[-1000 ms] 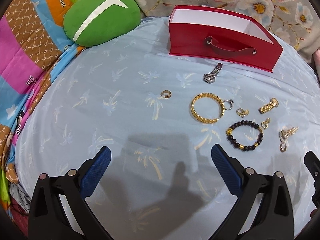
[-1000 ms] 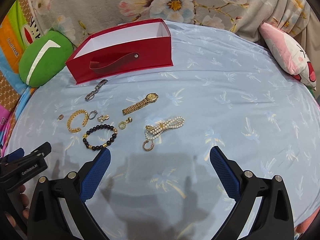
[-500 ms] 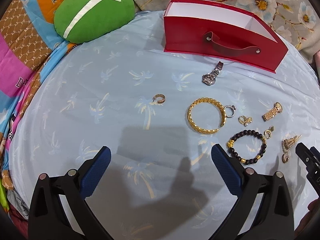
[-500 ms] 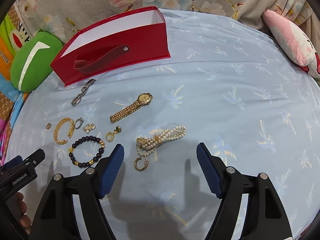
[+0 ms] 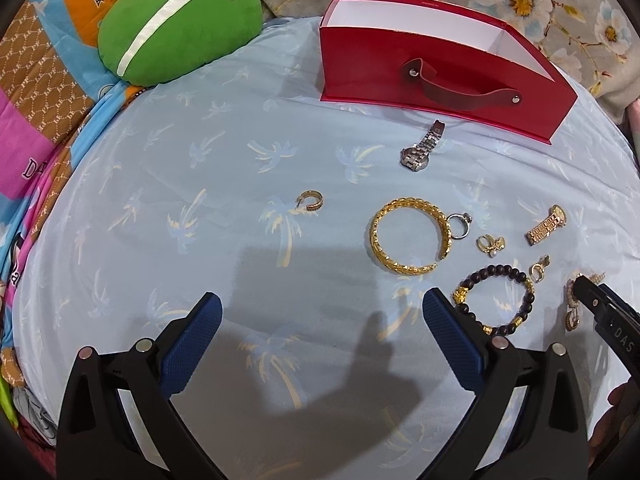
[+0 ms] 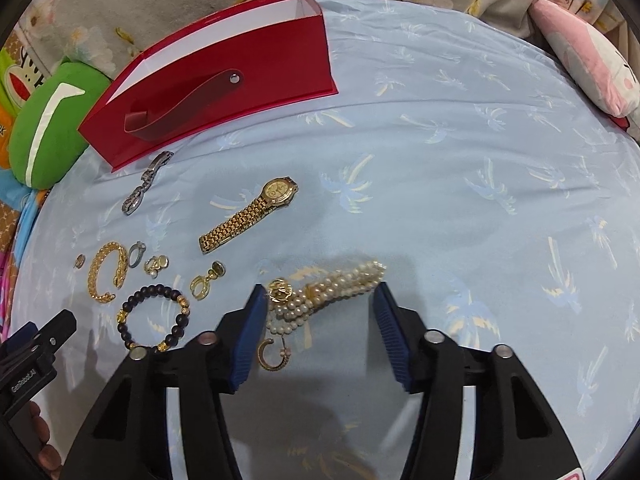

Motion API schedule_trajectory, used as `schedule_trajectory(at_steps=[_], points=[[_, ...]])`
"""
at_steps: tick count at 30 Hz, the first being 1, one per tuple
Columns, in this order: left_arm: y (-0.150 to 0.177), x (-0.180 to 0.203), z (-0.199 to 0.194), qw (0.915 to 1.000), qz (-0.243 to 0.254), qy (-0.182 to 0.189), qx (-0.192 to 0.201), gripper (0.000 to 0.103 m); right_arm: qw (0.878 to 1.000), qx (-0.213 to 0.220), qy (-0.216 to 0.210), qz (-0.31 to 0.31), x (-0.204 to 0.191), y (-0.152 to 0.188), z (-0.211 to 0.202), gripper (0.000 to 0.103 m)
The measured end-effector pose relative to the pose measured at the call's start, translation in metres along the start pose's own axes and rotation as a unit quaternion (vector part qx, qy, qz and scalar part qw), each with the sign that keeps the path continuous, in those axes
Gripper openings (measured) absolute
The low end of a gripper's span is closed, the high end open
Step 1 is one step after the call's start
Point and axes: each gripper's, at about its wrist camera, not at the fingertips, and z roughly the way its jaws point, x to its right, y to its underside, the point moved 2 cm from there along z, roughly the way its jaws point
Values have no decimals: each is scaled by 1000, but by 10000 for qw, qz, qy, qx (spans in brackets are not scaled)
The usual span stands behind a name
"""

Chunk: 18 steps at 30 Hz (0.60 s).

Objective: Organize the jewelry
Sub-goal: 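Lower the right tool onto the pearl necklace and close on it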

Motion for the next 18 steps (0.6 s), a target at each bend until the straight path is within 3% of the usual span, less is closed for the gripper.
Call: schedule_trajectory(at_steps=[3,8,13,18], points=[[0,2,0,10000,-9,90,-14,98,10000,46,28,-70,-2,-2,3,46],[0,16,1,9992,76,382,-72,98,9998,105,64,-148,-3,-6,6,25],[0,44,8,9972,240,678,-218,98,9998,118,8,-155,-1,-7,6,23],[0,65,19,9964,375,699,-285,98,9998,147,-65,-79,5,-6,1,23]])
